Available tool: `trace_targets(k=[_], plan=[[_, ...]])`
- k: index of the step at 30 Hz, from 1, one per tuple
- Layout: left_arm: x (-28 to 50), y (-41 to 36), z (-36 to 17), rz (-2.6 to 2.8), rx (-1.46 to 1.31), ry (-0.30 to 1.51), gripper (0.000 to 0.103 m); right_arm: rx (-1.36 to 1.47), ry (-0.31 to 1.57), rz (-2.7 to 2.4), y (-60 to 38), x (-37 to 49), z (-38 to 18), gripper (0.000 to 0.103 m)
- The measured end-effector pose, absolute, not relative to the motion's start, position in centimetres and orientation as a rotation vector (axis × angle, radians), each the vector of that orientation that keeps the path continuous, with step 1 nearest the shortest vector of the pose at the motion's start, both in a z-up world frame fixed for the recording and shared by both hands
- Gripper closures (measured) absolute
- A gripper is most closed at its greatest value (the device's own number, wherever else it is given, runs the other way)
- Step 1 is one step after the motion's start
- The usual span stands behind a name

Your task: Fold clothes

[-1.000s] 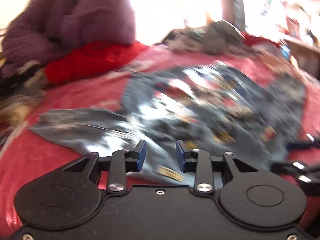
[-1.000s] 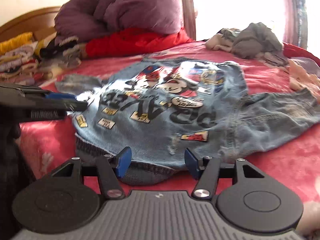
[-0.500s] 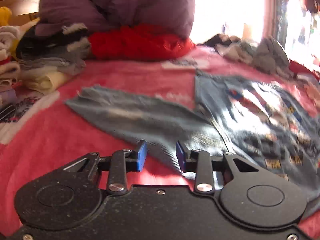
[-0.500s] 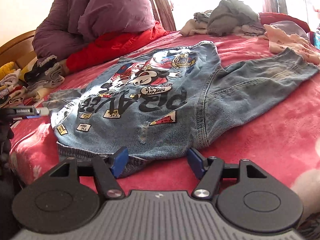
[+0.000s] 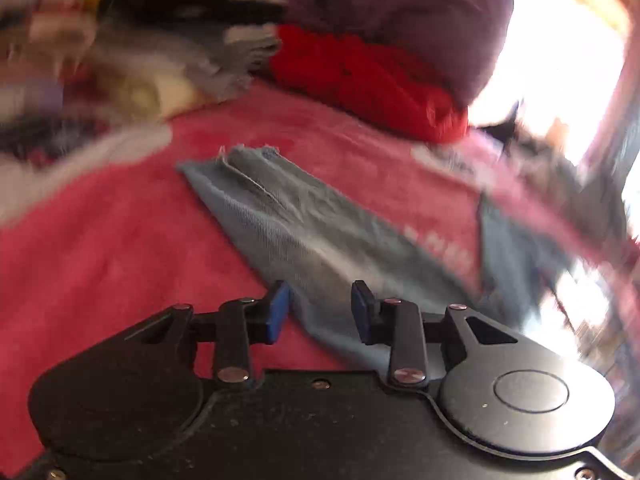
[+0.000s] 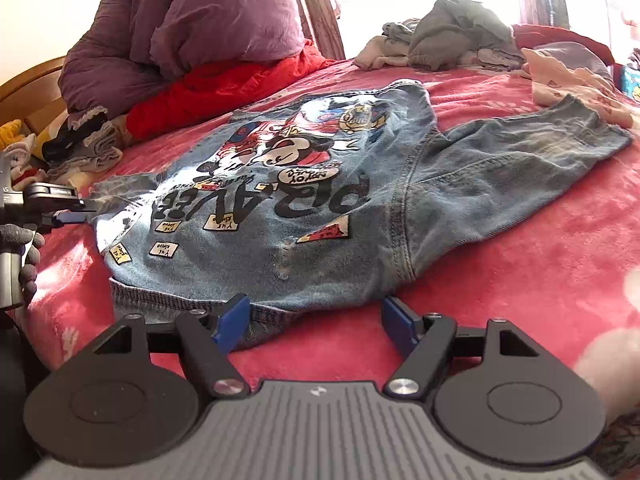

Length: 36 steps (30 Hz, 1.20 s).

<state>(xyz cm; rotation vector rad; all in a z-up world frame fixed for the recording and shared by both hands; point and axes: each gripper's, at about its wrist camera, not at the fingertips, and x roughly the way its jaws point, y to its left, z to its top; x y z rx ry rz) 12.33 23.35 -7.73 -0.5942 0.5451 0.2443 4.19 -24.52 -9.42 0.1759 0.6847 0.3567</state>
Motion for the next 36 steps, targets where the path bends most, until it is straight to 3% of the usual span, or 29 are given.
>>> trace_targets(k=[3, 4, 5, 6, 9, 13, 15, 18, 21, 23, 27, 32, 36], plan=[[13.0, 25.8, -8.5, 0.214, -0.768, 0.535, 0.069, 0.209, 0.681, 0.335, -25.3, 3.5, -9.2, 0.032], [13.2, 26.4, -9.0, 0.261, -0.790, 0.566, 0.073, 0.219, 0.680, 0.328, -25.5, 3.3, -9.2, 0.032], [12.9, 27.0, -9.1, 0.338, -0.803, 0.566, 0.085, 0.236, 0.679, 0.319, -25.8, 3.1, -9.1, 0.032], [12.3, 27.4, -9.0, 0.393, -0.822, 0.534, 0.091, 0.261, 0.674, 0.307, -26.2, 3.0, -9.0, 0.033], [11.1, 27.3, -7.9, 0.414, -0.825, 0.452, 0.080, 0.368, 0.653, 0.259, -28.1, 2.8, -8.7, 0.033], [10.7, 25.0, -6.7, 0.249, -0.795, 0.434, 0.075, 0.553, 0.618, 0.192, -31.3, 3.1, -8.8, 0.033], [10.9, 22.5, -6.2, 0.139, -0.701, 0.479, 0.075, 0.675, 0.602, 0.170, -33.0, 3.6, -9.3, 0.033], [11.2, 19.3, -6.5, 0.092, -0.548, 0.612, 0.061, 0.757, 0.589, 0.155, -33.9, 4.2, -9.9, 0.033], [10.1, 18.3, -7.2, 0.194, -0.490, 0.686, 0.074, 0.762, 0.581, 0.146, -33.9, 4.7, -10.0, 0.032], [8.6, 18.6, -5.9, 0.226, -0.514, 0.617, 0.073, 0.783, 0.568, 0.142, -34.3, 4.8, -10.1, 0.032], [6.4, 16.6, -3.4, 0.212, -0.445, 0.502, 0.062, 0.880, 0.531, 0.113, -36.6, 5.5, -10.7, 0.033], [8.6, 11.7, -2.9, 0.078, -0.380, 0.519, 0.061, 1.114, 0.506, 0.075, -40.2, 7.0, -12.8, 0.039], [9.7, 6.7, -2.8, -0.018, -0.272, 0.540, 0.060, 1.115, 0.540, 0.083, -40.3, 8.2, -13.1, 0.042]])
